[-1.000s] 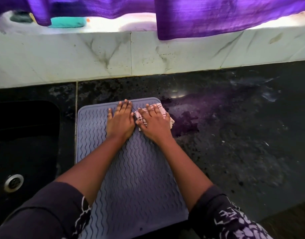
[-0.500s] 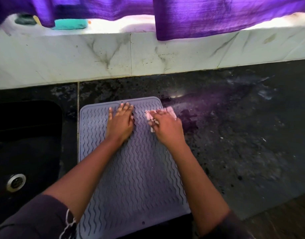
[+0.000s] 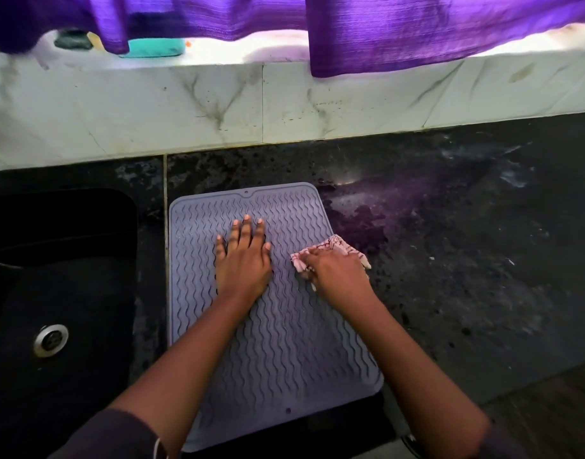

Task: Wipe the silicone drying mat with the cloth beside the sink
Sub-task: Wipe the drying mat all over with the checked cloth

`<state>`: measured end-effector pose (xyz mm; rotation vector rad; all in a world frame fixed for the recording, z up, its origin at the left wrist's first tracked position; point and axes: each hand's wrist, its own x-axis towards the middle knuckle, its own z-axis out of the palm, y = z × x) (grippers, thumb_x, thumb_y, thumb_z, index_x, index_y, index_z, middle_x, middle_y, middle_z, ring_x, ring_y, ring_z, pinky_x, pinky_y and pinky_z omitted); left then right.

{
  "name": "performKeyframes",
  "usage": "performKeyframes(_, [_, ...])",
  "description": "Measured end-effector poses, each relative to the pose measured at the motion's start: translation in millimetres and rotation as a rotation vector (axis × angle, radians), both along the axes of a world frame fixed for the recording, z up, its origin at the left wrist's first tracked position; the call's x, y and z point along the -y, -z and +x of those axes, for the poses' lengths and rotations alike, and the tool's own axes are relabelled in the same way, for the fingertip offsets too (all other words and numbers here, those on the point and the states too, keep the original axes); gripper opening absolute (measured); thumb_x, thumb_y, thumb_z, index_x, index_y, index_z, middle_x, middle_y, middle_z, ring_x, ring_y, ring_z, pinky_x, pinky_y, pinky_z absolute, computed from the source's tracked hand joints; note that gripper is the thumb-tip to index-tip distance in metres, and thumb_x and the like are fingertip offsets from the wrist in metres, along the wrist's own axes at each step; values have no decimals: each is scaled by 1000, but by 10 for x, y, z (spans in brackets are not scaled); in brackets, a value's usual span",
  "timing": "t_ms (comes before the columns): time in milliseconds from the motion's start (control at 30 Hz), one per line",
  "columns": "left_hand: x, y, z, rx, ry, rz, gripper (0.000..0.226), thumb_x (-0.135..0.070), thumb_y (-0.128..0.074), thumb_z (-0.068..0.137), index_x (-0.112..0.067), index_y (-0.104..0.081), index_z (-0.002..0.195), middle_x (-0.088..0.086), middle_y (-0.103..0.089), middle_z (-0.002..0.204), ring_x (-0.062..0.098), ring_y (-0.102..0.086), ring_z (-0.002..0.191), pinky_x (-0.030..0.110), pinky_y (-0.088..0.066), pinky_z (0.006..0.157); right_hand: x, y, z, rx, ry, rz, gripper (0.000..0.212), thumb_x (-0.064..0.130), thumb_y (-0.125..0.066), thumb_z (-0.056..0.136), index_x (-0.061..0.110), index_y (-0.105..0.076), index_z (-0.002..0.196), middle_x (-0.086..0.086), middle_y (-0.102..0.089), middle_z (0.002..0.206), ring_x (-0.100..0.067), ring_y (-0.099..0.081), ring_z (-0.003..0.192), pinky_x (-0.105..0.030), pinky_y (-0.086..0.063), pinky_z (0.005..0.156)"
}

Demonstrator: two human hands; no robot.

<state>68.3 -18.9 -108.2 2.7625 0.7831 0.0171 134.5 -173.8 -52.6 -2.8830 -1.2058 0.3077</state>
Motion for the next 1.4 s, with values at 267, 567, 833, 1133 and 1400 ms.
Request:
performKeyframes(267, [16, -25, -7, 14, -4, -10, 54, -38, -16, 100, -24, -7, 151, 1, -4, 160, 20, 1, 148, 47, 1, 117, -481, 190, 280, -109, 95, 64, 49, 44, -38, 96, 34, -28, 143, 2, -23, 155, -20, -17, 143, -58, -20, 107])
performKeyframes(567, [16, -34, -19, 8, 7, -6, 54, -37, -17, 100, -23, -8, 151, 1, -5, 160, 21, 1, 148, 48, 1, 116, 161, -55, -375, -44, 8, -68, 41, 34, -42, 96, 26, -42, 137, -3, -50, 138, -25, -47, 123, -45, -38, 96])
performKeyframes(833, [226, -58, -280, -7, 59, -15, 56, -40, -19, 100, -23, -5, 151, 2, -1, 160, 20, 5, 147, 49, 9, 114, 320, 231, -292, -95, -26, 23, 62, 62, -33, 91, 38, -19, 146, 9, -17, 157, -22, -9, 145, -58, -19, 110])
performKeyframes(1133, [309, -8, -357, -7, 26, -14, 56, -43, -14, 99, -28, 2, 150, 0, 4, 160, 21, 9, 147, 49, 8, 114, 550, -36, -519, -173, -91, 1, 48, 36, -48, 94, 27, -39, 140, -3, -52, 137, -22, -50, 122, -41, -40, 100])
performKeyframes(1400, [333, -14, -358, -13, 3, 5, 56, -44, -12, 99, -28, 2, 150, 0, 3, 160, 20, 7, 147, 49, 8, 115, -392, -72, 310, 26, 39, 122, 42, 27, -49, 93, 23, -46, 135, -3, -52, 136, -26, -46, 123, -44, -38, 96])
